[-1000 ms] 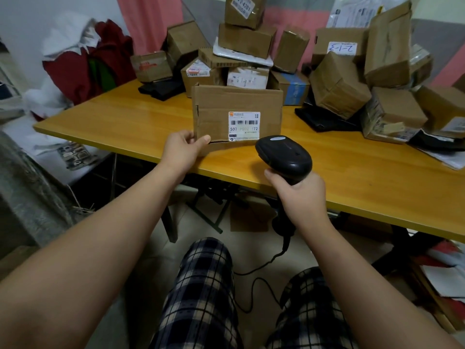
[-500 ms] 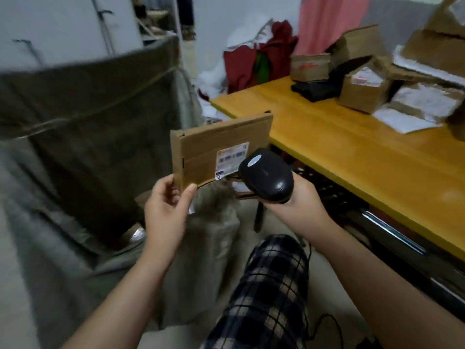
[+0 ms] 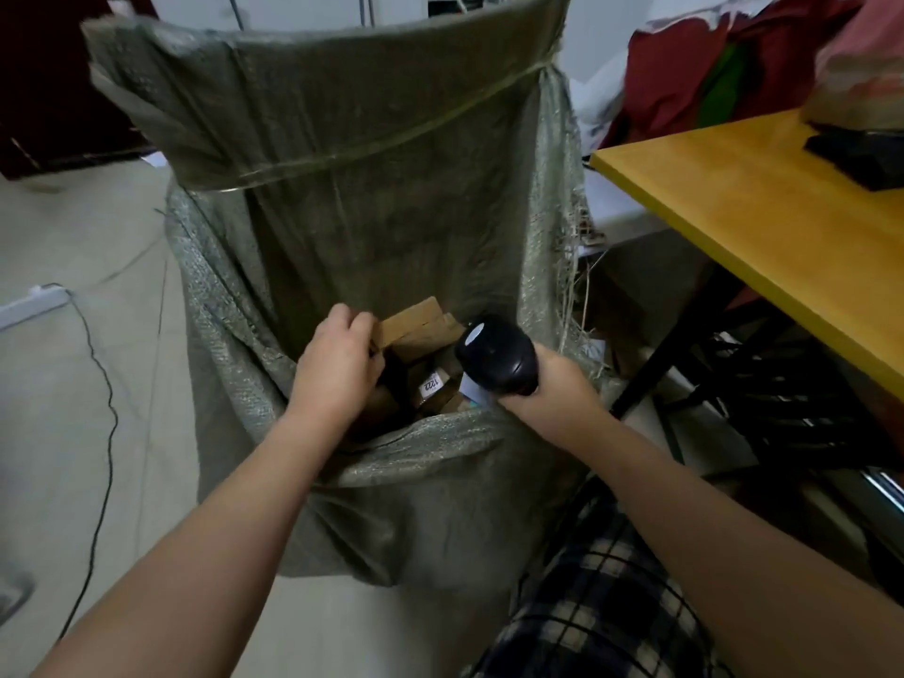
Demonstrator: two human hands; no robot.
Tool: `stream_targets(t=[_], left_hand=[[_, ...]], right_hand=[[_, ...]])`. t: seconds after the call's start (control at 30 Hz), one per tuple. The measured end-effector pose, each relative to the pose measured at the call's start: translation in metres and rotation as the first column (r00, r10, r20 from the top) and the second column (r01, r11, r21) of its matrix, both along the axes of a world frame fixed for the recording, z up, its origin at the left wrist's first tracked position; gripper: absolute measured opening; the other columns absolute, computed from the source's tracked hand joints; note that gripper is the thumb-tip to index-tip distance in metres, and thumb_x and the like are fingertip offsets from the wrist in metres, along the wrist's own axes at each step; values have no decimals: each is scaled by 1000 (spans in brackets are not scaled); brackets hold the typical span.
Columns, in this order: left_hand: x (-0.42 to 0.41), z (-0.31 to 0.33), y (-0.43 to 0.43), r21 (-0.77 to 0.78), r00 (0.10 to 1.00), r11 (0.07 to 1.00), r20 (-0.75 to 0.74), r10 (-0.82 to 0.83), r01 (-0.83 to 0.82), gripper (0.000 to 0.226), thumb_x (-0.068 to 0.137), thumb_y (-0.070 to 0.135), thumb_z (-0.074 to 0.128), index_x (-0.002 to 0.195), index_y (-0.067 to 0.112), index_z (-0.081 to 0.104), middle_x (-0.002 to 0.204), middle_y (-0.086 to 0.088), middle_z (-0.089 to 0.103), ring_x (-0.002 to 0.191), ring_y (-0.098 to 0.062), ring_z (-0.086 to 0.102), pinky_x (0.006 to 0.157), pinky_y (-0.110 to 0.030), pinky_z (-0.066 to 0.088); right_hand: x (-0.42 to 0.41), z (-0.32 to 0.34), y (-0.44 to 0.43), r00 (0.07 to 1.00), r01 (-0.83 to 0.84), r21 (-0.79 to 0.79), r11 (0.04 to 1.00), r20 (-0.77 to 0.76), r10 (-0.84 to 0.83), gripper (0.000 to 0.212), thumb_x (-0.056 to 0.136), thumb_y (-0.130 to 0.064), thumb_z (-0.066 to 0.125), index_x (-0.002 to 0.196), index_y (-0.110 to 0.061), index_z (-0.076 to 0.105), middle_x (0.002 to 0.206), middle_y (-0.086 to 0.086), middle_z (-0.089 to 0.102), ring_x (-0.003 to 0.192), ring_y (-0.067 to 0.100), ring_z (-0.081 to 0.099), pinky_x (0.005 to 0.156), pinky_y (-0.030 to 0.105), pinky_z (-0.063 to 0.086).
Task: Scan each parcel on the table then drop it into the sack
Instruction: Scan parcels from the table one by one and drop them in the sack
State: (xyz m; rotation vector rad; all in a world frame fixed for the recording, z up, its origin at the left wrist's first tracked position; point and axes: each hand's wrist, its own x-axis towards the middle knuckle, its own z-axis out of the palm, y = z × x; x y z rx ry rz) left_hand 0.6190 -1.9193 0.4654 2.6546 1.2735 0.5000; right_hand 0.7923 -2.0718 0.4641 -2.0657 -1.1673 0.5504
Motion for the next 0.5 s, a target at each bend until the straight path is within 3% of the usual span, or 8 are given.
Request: stream_targets(t=[0.17,0.27,0.33,0.4,0.5], left_hand=[[38,-36,35,-125,941,990,-338,20,-65,25,93,8,51,117,3,53,116,-16,45,104,-36,53,80,-43,46],[50,-51,41,-223,890,967,-455,9,-124,32,96,11,50,127,1,50,123,-17,42,107,-37,55,86,-44,47],[61,-47,34,-244,902,966,-431,-31,-84,41,96,26,56,128,2,48,125,-16,41,109,-36,53,84,-43,47],[72,-34,20,-172,926,985,-368,-88,25,46,95,38,53,129,7,47,125,-15,42,110,-34,50,83,-42,46],[89,-8,-7,-91,949,976,-233,-215,199,43,96,39,49,129,12,50,122,-12,47,112,-30,48,87,-42,48]], right_hand=[[10,-17,8,985,158,82,984,-88,-151,23,80,-25,77,91,-22,57,74,-12,56,72,6,53,60,19,40],[18,-22,1,976,204,76,976,-96,-196,22,79,-25,78,90,-17,60,77,-4,61,74,10,56,65,24,41],[24,-21,-5,967,240,90,967,-115,-229,22,79,-22,78,88,-18,58,77,-4,60,77,13,57,67,25,40],[29,-17,-13,955,287,134,949,-120,-272,25,78,-19,79,89,-22,56,78,-7,59,80,12,57,71,23,40],[38,-9,-31,928,372,211,904,-77,-364,26,75,-24,81,91,-15,62,80,-2,63,81,13,59,73,24,43]])
